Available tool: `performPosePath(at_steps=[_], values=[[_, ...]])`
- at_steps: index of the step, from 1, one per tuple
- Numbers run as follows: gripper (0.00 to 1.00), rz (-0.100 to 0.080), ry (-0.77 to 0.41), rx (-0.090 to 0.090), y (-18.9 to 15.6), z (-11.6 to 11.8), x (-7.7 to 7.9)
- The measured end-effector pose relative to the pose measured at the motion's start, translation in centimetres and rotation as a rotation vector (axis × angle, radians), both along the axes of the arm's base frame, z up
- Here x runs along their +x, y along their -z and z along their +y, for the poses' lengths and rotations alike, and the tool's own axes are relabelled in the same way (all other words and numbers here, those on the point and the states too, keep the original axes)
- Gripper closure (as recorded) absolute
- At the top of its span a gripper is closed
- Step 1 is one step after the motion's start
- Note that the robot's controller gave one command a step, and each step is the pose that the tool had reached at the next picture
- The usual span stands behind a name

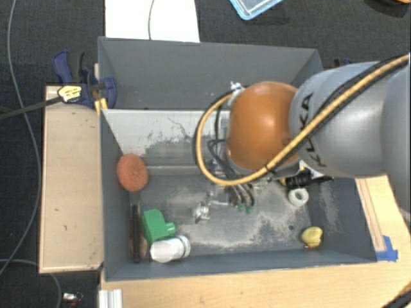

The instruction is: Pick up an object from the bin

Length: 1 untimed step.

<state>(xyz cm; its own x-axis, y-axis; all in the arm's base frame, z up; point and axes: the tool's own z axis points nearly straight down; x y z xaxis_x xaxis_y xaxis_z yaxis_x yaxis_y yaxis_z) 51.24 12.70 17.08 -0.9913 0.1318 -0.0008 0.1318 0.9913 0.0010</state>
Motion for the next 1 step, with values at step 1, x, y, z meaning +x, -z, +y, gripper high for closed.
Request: performPosePath(at_steps=[1], values=[[0.00, -0.002, 0.080, 0.000, 0.97, -1.09, 1.18]])
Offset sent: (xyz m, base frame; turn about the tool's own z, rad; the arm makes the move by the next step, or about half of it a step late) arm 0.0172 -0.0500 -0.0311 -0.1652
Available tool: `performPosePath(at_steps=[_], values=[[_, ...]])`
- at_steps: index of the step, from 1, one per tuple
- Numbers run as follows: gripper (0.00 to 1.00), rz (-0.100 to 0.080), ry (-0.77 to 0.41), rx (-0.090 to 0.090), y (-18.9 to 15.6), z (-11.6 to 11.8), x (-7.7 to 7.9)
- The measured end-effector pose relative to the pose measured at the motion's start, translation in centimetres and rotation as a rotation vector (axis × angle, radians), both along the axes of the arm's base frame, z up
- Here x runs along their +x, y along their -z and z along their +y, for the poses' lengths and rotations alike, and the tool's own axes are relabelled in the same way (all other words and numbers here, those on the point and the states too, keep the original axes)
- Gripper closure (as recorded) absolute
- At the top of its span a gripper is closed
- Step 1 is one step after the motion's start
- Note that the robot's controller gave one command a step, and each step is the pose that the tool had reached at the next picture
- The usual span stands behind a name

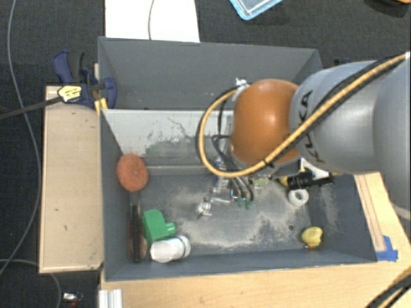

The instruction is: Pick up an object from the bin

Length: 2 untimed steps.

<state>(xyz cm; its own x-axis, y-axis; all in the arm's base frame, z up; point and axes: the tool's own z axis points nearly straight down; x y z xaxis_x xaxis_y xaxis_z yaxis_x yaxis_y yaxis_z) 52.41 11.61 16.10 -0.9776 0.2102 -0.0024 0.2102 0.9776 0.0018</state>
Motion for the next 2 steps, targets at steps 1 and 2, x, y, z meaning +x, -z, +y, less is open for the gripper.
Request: performPosePath(at_steps=[1, 2], values=[[0.00, -0.005, -0.138, 0.001, 1.1, -2.1, 0.4], [0.00, -0.015, -0.195, 0.006, 2.7, -4.9, 1.1]])
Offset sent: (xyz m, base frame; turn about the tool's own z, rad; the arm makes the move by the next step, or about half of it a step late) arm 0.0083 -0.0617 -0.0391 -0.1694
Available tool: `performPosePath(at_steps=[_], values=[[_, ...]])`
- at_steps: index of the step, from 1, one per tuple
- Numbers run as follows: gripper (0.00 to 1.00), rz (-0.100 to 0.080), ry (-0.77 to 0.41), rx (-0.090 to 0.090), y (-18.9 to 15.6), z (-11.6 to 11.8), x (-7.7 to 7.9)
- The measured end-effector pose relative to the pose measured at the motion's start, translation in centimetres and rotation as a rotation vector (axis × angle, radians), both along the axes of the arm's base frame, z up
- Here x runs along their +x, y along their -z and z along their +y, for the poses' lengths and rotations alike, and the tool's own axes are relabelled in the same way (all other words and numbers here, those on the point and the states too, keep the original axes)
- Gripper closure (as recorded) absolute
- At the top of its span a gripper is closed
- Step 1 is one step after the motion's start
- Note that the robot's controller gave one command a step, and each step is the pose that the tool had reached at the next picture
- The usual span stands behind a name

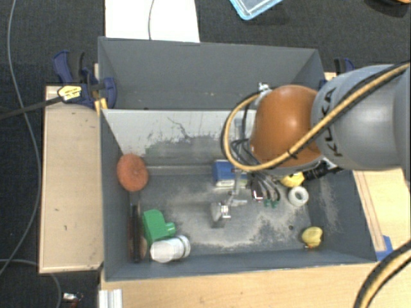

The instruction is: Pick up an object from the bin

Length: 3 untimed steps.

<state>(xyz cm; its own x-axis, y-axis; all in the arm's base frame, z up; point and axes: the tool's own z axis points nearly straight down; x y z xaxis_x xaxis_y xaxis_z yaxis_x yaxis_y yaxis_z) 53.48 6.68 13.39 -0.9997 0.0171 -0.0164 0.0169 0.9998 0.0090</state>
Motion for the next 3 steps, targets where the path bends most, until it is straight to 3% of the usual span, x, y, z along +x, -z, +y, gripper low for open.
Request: performPosePath(at_steps=[1, 2, 3], values=[[0.00, -0.004, -0.098, -0.002, 0.4, -1.5, 0.9], [0.00, -0.005, -0.065, 0.000, 0.5, -3.8, 0.6], [0.00, -0.011, -0.141, 0.000, 2.0, -5.5, 1.0]])
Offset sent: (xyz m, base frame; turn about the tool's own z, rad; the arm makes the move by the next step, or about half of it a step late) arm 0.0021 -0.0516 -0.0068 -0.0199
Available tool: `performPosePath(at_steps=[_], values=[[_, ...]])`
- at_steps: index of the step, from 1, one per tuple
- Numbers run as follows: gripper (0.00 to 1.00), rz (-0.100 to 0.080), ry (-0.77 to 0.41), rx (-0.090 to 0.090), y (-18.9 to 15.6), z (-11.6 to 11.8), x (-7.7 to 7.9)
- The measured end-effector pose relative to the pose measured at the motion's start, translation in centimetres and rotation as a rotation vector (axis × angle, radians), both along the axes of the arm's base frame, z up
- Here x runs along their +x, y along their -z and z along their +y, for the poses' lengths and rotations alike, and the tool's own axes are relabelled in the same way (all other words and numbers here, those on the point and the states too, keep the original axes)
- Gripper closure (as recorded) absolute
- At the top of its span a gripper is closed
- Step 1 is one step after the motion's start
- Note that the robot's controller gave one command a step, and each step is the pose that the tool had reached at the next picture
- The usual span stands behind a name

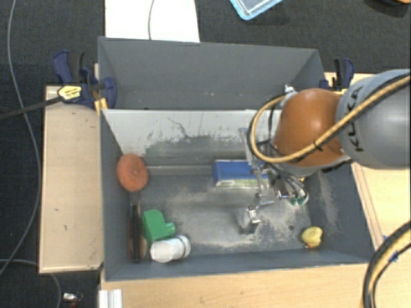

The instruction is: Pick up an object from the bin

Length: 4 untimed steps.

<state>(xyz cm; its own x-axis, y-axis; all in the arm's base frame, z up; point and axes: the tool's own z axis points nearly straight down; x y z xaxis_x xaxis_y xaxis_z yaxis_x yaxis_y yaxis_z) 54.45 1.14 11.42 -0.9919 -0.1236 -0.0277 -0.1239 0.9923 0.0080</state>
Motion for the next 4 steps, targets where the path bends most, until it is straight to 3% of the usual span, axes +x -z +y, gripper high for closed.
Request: performPosePath(at_steps=[1, 2, 3, 4], values=[[0.00, 0.004, -0.046, -0.003, 0.8, 1.4, -0.7], [0.00, 0.002, -0.036, -0.001, -2.2, -2.0, 0.6], [0.00, -0.003, -0.138, -0.005, -2.3, -3.8, -0.2], [0.00, -0.010, -0.221, -0.006, -1.0, -9.2, 4.4]])
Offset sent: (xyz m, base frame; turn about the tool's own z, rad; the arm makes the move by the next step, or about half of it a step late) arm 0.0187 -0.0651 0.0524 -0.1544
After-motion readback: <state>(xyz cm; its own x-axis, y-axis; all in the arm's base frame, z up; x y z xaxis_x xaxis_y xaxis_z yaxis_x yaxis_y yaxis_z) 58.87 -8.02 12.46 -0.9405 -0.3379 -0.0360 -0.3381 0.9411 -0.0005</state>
